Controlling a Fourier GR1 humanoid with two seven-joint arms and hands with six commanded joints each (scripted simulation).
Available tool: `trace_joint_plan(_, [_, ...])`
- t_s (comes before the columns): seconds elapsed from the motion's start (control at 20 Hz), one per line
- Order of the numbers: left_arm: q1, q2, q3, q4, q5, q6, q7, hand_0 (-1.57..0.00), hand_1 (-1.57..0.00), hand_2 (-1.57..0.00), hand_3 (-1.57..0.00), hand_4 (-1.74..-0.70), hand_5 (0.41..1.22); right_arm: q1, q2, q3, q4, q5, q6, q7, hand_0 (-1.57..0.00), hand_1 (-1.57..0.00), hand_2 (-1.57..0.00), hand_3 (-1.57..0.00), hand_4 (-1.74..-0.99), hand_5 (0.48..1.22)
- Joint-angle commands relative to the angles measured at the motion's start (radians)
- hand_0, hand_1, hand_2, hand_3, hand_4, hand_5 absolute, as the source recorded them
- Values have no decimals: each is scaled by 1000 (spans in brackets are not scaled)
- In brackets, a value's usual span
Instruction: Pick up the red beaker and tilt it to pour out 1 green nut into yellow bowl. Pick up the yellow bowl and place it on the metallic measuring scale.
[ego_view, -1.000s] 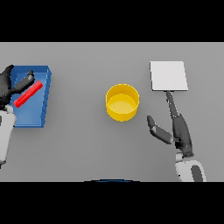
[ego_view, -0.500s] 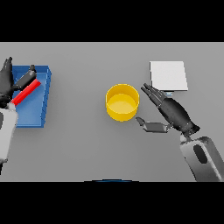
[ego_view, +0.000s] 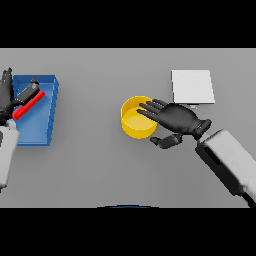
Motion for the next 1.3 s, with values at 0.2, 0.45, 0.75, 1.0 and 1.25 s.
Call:
trace_joint_plan(0.2, [3, 7, 12, 6, 11, -1, -15, 0, 0, 0, 1, -747, 701, -98, 37, 66, 111, 34, 65, -13, 1, 1, 1, 1, -1221, 722])
trace_joint_plan(0.45, [12, 14, 8, -2, 5, -1, -22, 1, 1, 1, 1, -741, 699, -167, 77, 117, 196, 60, 106, -19, 1, 1, 1, 1, -1250, 733])
trace_joint_plan(0.75, [23, 24, 24, -2, 19, -2, -36, 1, 1, 1, 1, -744, 699, -215, 105, 150, 268, 83, 129, -16, 1, 1, 1, 1, -1263, 739])
trace_joint_plan(1.0, [5, 34, 24, 16, 15, -11, -31, 1, 1, 1, 1, -744, 697, -226, 126, 158, 319, 80, 161, 3, 1, 1, -9, -47, -1285, 753])
trace_joint_plan(1.25, [12, 21, 20, 13, 15, 0, -39, 1, 1, 1, 1, -754, 700, -217, 142, 153, 322, 67, 199, 49, -443, -422, -375, -236, -1351, 915])
